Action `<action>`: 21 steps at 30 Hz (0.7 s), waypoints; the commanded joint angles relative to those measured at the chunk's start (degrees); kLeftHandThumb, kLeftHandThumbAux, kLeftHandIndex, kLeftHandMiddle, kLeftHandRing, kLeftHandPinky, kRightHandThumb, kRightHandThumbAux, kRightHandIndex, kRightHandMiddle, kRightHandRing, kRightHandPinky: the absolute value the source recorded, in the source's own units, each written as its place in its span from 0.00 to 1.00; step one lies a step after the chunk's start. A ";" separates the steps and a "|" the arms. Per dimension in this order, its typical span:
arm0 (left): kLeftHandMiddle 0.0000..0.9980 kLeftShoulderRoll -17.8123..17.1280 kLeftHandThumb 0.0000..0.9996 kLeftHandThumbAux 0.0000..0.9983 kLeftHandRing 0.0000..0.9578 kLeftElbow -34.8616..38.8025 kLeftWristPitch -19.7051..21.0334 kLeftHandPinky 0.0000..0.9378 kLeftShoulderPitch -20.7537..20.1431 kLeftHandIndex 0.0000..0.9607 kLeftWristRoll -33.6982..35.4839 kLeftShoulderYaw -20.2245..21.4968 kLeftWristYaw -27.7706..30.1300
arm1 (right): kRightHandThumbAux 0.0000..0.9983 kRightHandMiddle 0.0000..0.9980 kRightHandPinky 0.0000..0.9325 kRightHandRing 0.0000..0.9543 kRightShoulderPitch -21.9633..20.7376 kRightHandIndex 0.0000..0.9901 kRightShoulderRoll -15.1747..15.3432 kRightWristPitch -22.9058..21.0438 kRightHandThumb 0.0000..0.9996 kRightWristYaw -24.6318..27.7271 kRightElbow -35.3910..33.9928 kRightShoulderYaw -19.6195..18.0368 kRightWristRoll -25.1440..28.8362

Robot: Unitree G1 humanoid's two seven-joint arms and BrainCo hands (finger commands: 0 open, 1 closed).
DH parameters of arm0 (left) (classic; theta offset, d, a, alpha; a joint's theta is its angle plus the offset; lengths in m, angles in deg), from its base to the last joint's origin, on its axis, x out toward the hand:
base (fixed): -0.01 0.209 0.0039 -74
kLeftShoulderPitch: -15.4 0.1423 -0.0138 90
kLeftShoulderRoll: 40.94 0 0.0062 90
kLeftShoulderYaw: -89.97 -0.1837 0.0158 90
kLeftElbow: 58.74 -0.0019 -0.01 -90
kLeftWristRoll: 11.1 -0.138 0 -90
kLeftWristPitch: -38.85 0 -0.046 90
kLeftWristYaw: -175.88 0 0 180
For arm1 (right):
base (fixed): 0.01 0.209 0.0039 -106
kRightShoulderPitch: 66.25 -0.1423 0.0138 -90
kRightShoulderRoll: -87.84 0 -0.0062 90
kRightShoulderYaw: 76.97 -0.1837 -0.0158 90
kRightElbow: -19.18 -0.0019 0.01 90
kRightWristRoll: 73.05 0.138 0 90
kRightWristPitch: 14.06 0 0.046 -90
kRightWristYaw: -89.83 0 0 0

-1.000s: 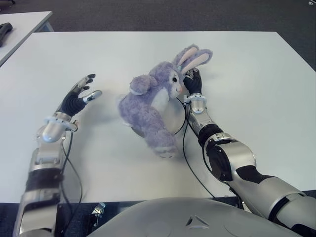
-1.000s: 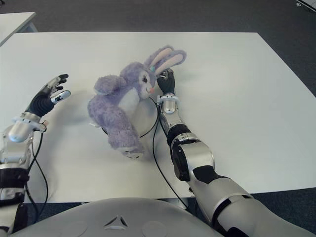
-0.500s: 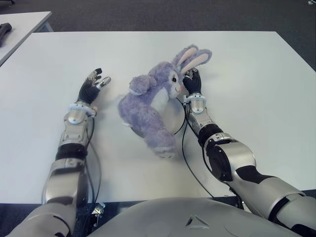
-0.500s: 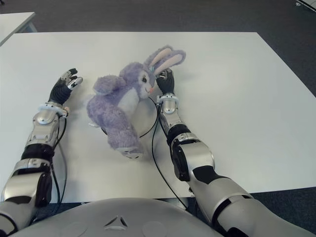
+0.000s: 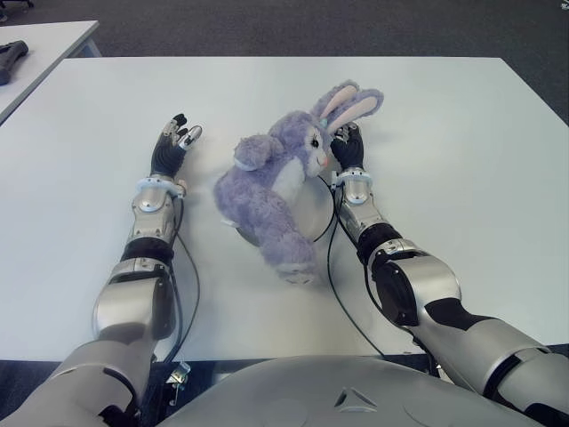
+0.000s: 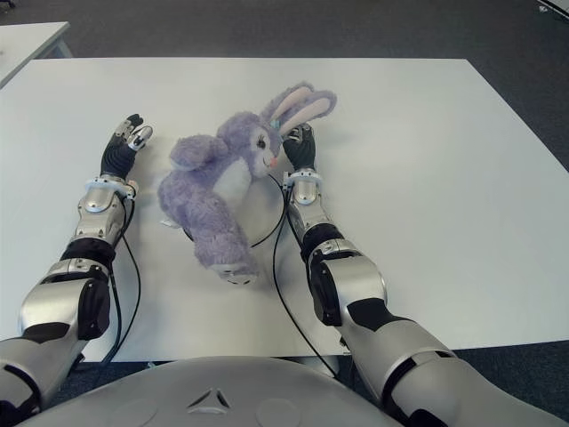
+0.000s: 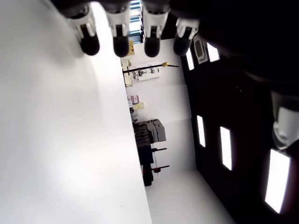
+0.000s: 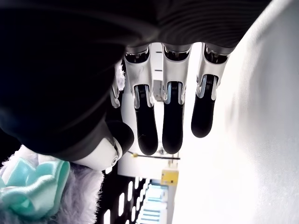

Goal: Put the doll into the plate.

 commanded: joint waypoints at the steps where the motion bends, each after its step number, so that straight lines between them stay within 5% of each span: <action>1: 0.03 3.55 0.00 0.45 0.00 -6.63 1.05 0.00 0.43 0.00 2.59 1.21 0.49 | 0.74 0.36 0.32 0.35 11.90 0.42 -2.76 -8.04 0.69 0.25 8.02 -0.24 -0.16; 11: 0.03 5.73 0.00 0.46 0.00 -11.00 0.42 0.00 0.02 0.00 6.57 5.00 0.50 | 0.74 0.36 0.33 0.36 11.83 0.42 -2.62 -7.92 0.69 0.36 8.00 -0.26 -0.13; 21: 0.02 9.35 0.00 0.47 0.00 -12.90 -4.75 0.00 4.99 0.00 8.39 7.46 -1.00 | 0.74 0.36 0.33 0.36 11.79 0.42 -2.52 -8.02 0.69 0.54 7.97 -0.43 0.08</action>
